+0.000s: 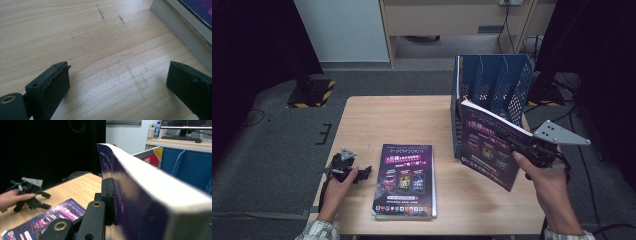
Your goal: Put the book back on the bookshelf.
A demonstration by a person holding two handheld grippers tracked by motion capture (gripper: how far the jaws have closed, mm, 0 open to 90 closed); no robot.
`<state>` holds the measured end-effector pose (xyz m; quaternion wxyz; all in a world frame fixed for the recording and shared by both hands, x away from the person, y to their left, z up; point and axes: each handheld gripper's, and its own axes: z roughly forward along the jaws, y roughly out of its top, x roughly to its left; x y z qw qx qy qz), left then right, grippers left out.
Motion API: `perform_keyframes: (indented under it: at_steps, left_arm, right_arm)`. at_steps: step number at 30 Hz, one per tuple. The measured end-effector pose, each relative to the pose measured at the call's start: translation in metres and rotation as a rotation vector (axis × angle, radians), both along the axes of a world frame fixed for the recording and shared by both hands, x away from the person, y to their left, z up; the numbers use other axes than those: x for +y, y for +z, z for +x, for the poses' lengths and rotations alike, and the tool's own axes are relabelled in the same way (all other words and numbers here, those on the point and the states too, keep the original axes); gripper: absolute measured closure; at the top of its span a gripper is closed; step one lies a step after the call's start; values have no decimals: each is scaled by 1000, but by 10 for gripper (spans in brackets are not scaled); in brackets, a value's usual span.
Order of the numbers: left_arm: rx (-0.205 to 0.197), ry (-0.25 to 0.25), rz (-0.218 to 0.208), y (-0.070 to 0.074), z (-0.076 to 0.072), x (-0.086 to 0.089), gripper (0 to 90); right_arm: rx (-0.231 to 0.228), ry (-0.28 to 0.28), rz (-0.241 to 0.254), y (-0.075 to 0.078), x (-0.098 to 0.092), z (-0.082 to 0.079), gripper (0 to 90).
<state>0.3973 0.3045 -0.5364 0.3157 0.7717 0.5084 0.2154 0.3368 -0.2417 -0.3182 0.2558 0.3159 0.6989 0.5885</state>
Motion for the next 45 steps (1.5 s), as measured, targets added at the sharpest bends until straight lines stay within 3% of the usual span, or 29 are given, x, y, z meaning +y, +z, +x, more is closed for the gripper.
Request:
perform_keyframes:
  at_steps: [12, 22, 33, 45]
  left_arm:
    - [1, -2, 0, 0, 0, -1, 37]
    - [1, -2, 0, 0, 0, -1, 35]
    - [1, -2, 0, 0, 0, -1, 34]
    - [-2, 2, -5, 0, 0, -1, 34]
  right_arm:
    - [9, -12, 44, 43, -7, 7, 824]
    - [14, -58, 53, 67, -10, 23, 824]
    - [13, -152, 8, 80, -6, 43, 824]
    - [24, -215, -17, 82, -6, 61, 824]
